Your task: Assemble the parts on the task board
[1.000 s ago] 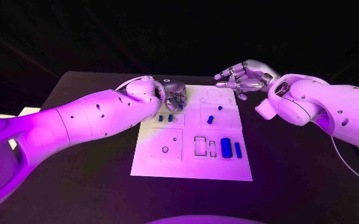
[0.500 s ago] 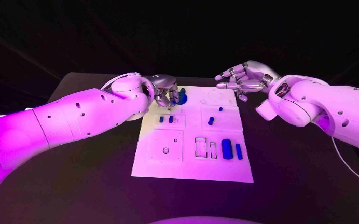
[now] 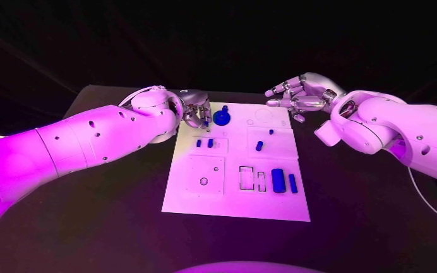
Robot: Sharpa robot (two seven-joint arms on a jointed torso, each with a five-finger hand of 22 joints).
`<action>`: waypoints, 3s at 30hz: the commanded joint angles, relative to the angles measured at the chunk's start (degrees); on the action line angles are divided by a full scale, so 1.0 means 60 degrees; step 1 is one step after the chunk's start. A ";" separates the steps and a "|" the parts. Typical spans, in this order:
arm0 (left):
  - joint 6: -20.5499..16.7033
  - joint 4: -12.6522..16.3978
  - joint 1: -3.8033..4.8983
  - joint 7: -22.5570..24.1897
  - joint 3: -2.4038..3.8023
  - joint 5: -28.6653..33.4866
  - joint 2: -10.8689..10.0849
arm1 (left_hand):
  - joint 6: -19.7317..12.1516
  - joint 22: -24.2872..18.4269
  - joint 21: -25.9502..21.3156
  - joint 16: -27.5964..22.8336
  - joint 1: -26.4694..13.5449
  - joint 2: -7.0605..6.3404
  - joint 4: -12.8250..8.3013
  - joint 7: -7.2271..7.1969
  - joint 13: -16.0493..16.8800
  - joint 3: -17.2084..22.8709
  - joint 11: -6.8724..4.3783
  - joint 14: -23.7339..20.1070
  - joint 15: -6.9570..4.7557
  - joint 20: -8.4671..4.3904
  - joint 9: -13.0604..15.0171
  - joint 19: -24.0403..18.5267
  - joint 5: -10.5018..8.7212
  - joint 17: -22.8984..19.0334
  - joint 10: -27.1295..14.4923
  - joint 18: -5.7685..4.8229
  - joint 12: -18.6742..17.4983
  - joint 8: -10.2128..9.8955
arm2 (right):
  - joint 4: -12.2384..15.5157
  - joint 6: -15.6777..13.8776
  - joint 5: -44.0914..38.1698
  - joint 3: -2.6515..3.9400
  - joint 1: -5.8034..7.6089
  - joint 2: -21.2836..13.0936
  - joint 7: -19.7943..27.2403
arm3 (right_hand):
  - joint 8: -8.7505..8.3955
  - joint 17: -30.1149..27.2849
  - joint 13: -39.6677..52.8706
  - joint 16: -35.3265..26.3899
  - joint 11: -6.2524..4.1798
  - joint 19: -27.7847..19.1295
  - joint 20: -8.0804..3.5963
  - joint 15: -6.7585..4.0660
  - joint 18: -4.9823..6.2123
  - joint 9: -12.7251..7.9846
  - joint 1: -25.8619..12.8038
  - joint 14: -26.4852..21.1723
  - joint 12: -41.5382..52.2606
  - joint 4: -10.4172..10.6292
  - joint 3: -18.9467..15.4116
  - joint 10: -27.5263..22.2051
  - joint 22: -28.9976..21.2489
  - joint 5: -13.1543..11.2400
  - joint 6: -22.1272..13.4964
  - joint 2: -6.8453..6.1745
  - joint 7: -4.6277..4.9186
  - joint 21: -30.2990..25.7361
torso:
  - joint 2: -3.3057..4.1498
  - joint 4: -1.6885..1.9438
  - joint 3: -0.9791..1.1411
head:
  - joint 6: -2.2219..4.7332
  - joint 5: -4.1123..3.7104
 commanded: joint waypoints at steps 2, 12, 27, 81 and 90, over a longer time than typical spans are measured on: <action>0.0396 -0.0082 -0.0011 -0.0108 0.0000 0.0137 0.0049 | 0.0034 0.0463 -0.0011 -0.0026 -0.0131 -0.0014 -0.0001 0.0034 0.0010 0.0050 -0.0006 0.0324 0.0044 0.0038 0.0006 0.0202 0.0031 -0.0034 0.0053 -0.0136 -0.0047 -0.0011 | -0.0007 0.0083 -0.0081 0.0000 -0.0010 0.0023 0.0092 | 0.0064 -0.0011 -0.0014 -0.0061 -0.0003 -0.0055 -0.0007 0.0021 0.0085 0.0015 -0.0032 0.0266 -0.0028 0.0007 -0.0048 -0.0024 -0.0012 -0.0003 -0.0068 0.0101 0.0005 -0.0054 | 0.0002 -0.0006 -0.0002 | -0.0005 0.0035; 0.0470 -0.0223 -0.0047 -0.0015 -0.0024 0.0349 0.0178 | 0.0042 0.0462 -0.0018 -0.0032 -0.0159 -0.0013 -0.0003 0.0032 0.0017 0.0055 -0.0009 0.0319 0.0042 0.0040 0.0004 0.0195 0.0030 -0.0044 0.0059 -0.0134 -0.0054 -0.0015 | -0.0013 0.0091 -0.0083 0.0000 -0.0018 0.0046 0.0096 | 0.0064 -0.0011 -0.0014 -0.0061 -0.0003 -0.0055 -0.0007 0.0021 0.0085 0.0015 -0.0032 0.0266 -0.0028 0.0007 -0.0048 -0.0024 -0.0012 -0.0003 -0.0068 0.0101 0.0005 -0.0054 | 0.0003 -0.0014 0.0009 | -0.0016 0.0066; 0.0821 -0.0290 -0.0050 -0.0027 -0.0040 0.0382 0.0251 | 0.0053 0.0459 -0.0035 -0.0048 -0.0197 -0.0032 -0.0019 0.0020 0.0030 0.0051 -0.0017 0.0308 0.0042 0.0041 0.0000 0.0182 0.0030 -0.0068 0.0071 -0.0129 -0.0064 -0.0024 | -0.0001 0.0095 -0.0083 0.0000 -0.0021 0.0047 0.0092 | 0.0064 -0.0011 -0.0014 -0.0061 -0.0003 -0.0055 -0.0007 0.0021 0.0085 0.0015 -0.0032 0.0266 -0.0028 0.0007 -0.0048 -0.0024 -0.0012 -0.0003 -0.0068 0.0101 0.0005 -0.0054 | 0.0009 -0.0020 0.0009 | -0.0015 0.0058; 0.0871 -0.0448 -0.0061 0.0143 -0.0109 0.0220 0.0281 | -0.0862 0.0194 -0.0591 -0.0365 -0.0824 -0.0458 0.0020 0.0253 -0.0140 -0.0074 0.0284 0.0119 0.0270 0.0220 -0.0305 -0.0050 0.0027 -0.0554 -0.0680 -0.0039 -0.0682 -0.0516 | -0.0131 0.0211 -0.0137 0.0000 -0.0021 0.0044 -0.0010 | 0.0076 -0.0047 -0.0086 -0.0097 -0.0002 -0.0084 -0.0007 0.0022 0.0099 0.0018 -0.0017 0.0256 -0.0088 0.0003 -0.0062 -0.0075 -0.0101 -0.0003 -0.0080 0.0111 0.0006 -0.0114 | 0.0000 -0.0003 0.0001 | -0.0050 0.0014; 0.0264 -0.0273 -0.0048 0.0019 -0.0041 0.0558 -0.0278 | -0.1627 -0.0667 -0.2085 -0.0828 -0.0899 -0.0564 -0.0013 0.0211 -0.0371 -0.0050 0.0413 -0.0103 0.0364 0.0333 -0.0554 -0.0531 0.0027 -0.1209 -0.1312 0.0244 -0.1079 -0.0520 | -0.0502 0.0058 -0.1878 0.0000 -0.0021 -0.0015 -0.0209 | 0.0362 -0.0742 -0.2595 -0.0830 -0.0031 -0.0364 -0.0022 -0.0004 0.0218 0.0110 0.0554 -0.0036 -0.2711 -0.0241 0.0131 -0.1248 -0.0825 -0.0132 0.0208 0.0225 -0.0027 -0.0684 | -0.0010 -0.0005 0.0005 | -0.0003 -0.0022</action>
